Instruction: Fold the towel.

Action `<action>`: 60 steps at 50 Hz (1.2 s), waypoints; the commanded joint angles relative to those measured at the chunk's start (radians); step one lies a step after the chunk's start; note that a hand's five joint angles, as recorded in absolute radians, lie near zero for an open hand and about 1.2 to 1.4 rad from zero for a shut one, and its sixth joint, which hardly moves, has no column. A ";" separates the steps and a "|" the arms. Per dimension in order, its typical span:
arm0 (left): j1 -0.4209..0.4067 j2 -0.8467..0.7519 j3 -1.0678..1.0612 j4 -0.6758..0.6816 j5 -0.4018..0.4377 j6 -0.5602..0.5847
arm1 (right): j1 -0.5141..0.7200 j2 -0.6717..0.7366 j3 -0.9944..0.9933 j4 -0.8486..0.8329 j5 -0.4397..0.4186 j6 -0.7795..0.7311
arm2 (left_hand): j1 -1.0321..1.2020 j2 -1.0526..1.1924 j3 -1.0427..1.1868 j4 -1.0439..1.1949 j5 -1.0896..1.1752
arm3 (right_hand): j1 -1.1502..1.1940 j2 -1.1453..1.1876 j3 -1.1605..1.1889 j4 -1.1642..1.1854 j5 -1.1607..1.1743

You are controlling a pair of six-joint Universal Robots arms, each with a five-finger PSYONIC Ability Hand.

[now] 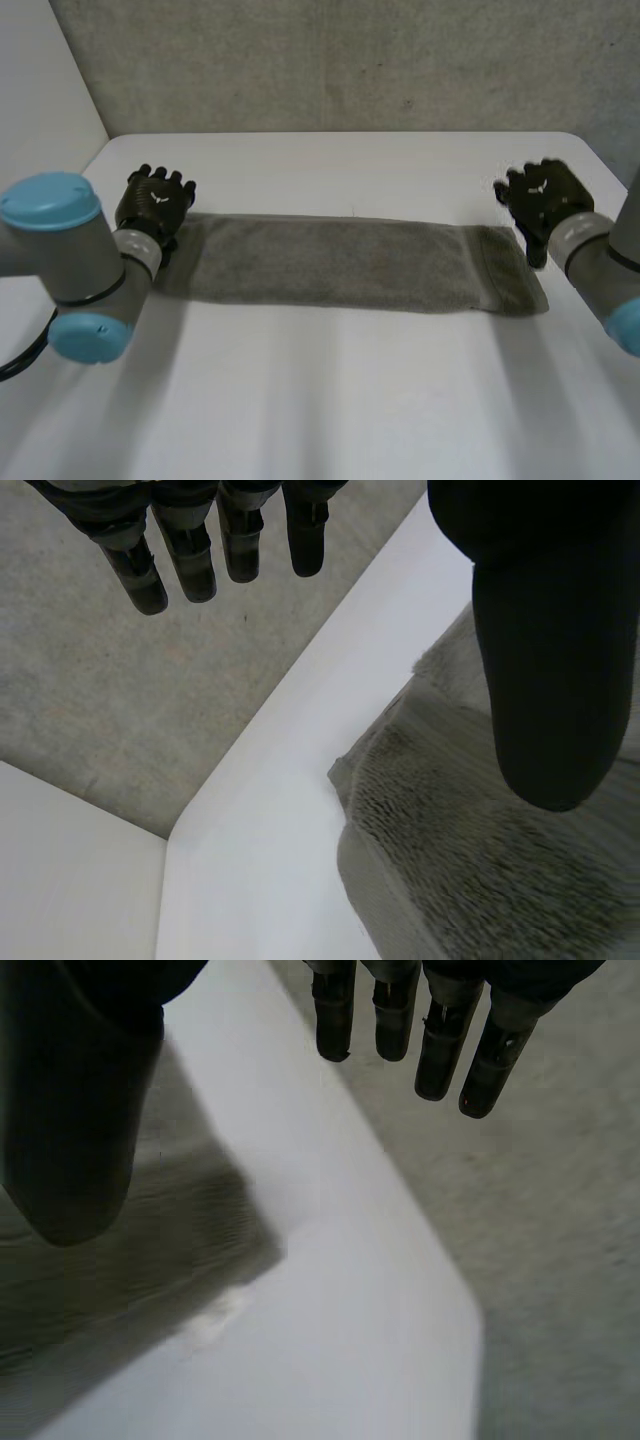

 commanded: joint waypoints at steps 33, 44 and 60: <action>-0.017 0.122 -0.221 0.162 0.044 -0.109 | -0.216 0.147 0.116 -0.044 -0.231 0.226 | 0.005 0.008 0.008 0.009 -0.028 | 1.152 1.149 1.150 1.138 1.159; -0.015 0.133 -0.224 0.162 0.044 -0.111 | -0.337 0.141 0.078 0.011 -0.227 0.104 | 0.005 0.008 0.008 0.009 -0.028 | 1.152 1.149 1.150 1.138 1.159; -0.020 0.192 -0.238 0.146 0.095 -0.184 | -0.357 -0.021 -0.077 0.096 -0.173 -0.021 | 0.005 0.008 0.008 0.009 -0.028 | 1.152 1.149 1.150 1.138 1.159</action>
